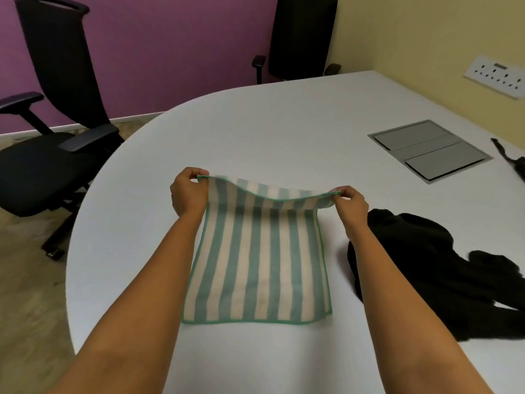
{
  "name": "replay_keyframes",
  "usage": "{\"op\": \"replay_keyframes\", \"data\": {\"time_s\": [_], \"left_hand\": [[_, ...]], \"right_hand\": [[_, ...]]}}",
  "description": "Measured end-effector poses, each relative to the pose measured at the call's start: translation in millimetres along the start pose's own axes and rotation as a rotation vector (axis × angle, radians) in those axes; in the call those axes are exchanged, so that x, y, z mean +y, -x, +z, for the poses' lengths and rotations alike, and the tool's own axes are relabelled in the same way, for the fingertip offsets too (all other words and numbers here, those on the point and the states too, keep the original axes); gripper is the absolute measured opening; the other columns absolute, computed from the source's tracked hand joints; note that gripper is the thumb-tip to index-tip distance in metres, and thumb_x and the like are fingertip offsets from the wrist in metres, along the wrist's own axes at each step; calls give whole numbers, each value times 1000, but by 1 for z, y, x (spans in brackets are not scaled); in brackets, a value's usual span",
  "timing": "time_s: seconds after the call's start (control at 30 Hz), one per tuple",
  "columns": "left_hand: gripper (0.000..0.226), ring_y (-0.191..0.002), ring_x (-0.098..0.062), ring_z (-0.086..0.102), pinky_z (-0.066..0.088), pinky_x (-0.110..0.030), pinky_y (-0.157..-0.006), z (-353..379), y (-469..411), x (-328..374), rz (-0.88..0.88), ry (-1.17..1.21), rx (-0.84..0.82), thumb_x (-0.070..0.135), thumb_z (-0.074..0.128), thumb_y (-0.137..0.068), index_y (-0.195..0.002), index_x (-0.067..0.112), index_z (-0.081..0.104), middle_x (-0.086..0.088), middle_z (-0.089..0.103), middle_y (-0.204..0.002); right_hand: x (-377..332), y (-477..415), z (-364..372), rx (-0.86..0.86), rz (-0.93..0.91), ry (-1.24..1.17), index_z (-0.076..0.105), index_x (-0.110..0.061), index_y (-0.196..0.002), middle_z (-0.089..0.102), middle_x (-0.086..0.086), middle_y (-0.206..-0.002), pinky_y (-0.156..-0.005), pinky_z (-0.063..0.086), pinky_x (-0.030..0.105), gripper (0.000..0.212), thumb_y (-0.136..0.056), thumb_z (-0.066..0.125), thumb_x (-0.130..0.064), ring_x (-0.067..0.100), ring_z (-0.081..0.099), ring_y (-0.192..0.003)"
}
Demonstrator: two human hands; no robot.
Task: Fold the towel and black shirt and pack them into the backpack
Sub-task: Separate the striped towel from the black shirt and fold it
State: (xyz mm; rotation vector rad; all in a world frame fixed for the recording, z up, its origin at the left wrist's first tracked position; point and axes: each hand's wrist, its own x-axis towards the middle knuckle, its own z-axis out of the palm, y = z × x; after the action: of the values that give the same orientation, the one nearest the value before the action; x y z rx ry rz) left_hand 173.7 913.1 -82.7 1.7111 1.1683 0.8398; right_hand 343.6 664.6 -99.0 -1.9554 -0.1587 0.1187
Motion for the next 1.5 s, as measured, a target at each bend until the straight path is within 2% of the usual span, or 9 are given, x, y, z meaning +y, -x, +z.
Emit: {"op": "replay_keyframes", "data": {"time_s": [0.13, 0.4, 0.73, 0.87, 0.97, 1.07, 1.27, 1.37, 1.5], "left_hand": [[20, -86, -24, 60, 47, -29, -67, -21, 46, -18, 67, -100, 28, 7, 53, -89, -92, 18, 69, -2, 64, -108], [19, -91, -29, 60, 48, -34, -73, -57, 104, -56, 76, -167, 44, 6, 51, -87, -92, 14, 68, -7, 64, -106], [25, -99, -31, 57, 36, -37, -86, -70, 164, -128, 35, -713, -180, 3, 48, -87, -100, 11, 68, -12, 65, -106], [30, -103, -34, 59, 38, -40, -92, -60, 179, -130, 274, -631, -206, -6, 53, -79, -102, 7, 68, -13, 66, -109], [33, -90, -34, 69, 52, -44, -80, -49, 189, -138, 574, -602, -397, -3, 55, -63, -89, 5, 73, -17, 71, -99], [34, -93, -31, 70, 55, -45, -77, -46, 205, -144, 653, -693, -579, 6, 50, -69, -92, 9, 74, -16, 71, -102], [30, -102, -34, 67, 54, -47, -81, -44, 230, -147, 580, -661, -594, -6, 65, -74, -99, 8, 72, -19, 67, -114], [34, -119, -32, 55, 46, -42, -99, -45, 234, -136, 454, -628, -569, 0, 50, -91, -123, 8, 60, -16, 56, -131], [40, -116, -31, 53, 45, -38, -94, -44, 229, -124, 358, -690, -591, 3, 39, -94, -132, 10, 50, -13, 53, -133]], "right_hand": [[16, 38, -11, -52, -74, 104, 69, -11, -89, 63, 1, -98, -78, 37, 21, 20, -87, 52, -2, 13, 54, -93], [45, 90, -39, -128, -170, 293, 70, -10, -89, 58, 2, -99, -59, 36, 13, 16, -88, 54, -5, 6, 49, -68], [108, 149, -54, -350, -58, 750, 63, -13, -108, 52, 14, -114, -81, 45, 32, 24, -91, 50, -3, 30, 55, -98], [110, 168, -58, -336, -226, 761, 60, -16, -113, 50, 8, -116, -75, 47, 29, 34, -86, 53, 3, 24, 54, -93], [110, 183, -63, -333, -369, 792, 60, -15, -104, 51, 5, -112, -66, 44, 26, 22, -86, 56, -3, 22, 54, -85], [118, 197, -63, -356, -454, 819, 61, -17, -106, 53, 6, -112, -73, 44, 29, 19, -88, 57, -14, 26, 56, -91], [124, 209, -64, -367, -452, 804, 61, -13, -114, 54, 8, -118, -80, 44, 29, 23, -96, 49, -23, 26, 54, -100], [120, 207, -63, -347, -421, 765, 61, -8, -111, 57, 11, -115, -78, 45, 33, 24, -98, 45, -20, 27, 54, -99], [112, 196, -62, -385, -433, 858, 59, -7, -117, 57, 11, -120, -82, 42, 32, 26, -99, 44, -18, 27, 51, -106]]}}
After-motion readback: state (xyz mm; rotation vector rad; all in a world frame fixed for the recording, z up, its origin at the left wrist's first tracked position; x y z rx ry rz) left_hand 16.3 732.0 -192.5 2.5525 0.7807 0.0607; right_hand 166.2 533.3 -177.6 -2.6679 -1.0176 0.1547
